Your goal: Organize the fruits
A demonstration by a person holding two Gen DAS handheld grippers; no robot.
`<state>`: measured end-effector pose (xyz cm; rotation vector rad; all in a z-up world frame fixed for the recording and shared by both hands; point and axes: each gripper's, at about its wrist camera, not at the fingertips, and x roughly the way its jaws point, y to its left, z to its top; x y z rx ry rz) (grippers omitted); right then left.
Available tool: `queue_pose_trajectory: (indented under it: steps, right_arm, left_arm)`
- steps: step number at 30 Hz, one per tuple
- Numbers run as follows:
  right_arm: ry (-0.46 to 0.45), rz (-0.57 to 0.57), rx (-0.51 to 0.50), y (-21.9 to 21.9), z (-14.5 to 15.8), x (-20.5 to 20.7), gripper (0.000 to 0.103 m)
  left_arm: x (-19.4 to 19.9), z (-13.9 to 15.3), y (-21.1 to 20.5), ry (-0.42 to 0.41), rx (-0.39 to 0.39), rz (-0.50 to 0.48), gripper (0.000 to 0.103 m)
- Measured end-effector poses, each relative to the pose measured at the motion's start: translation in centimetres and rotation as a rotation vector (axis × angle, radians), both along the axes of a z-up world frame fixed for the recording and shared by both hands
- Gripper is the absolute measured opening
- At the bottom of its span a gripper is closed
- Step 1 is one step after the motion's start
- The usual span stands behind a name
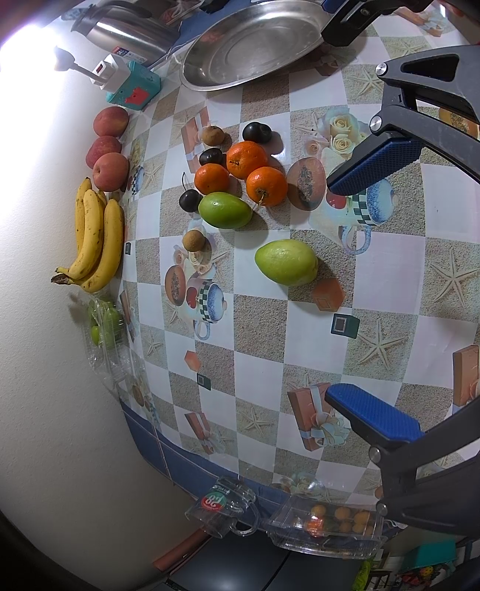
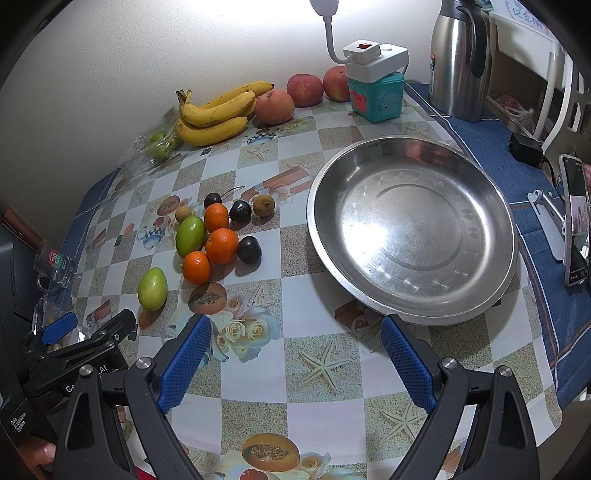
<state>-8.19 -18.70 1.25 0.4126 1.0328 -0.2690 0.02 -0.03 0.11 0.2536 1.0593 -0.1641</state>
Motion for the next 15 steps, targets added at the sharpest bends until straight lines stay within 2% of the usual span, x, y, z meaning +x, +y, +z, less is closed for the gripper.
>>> queue_pose_trajectory:
  steps: [15]
  right_arm:
    - [0.013,-0.003,0.008,-0.12,-0.39,0.25,0.094]
  left_arm:
    - [-0.22,-0.33,0.17,0.018,-0.012,0.007,0.103]
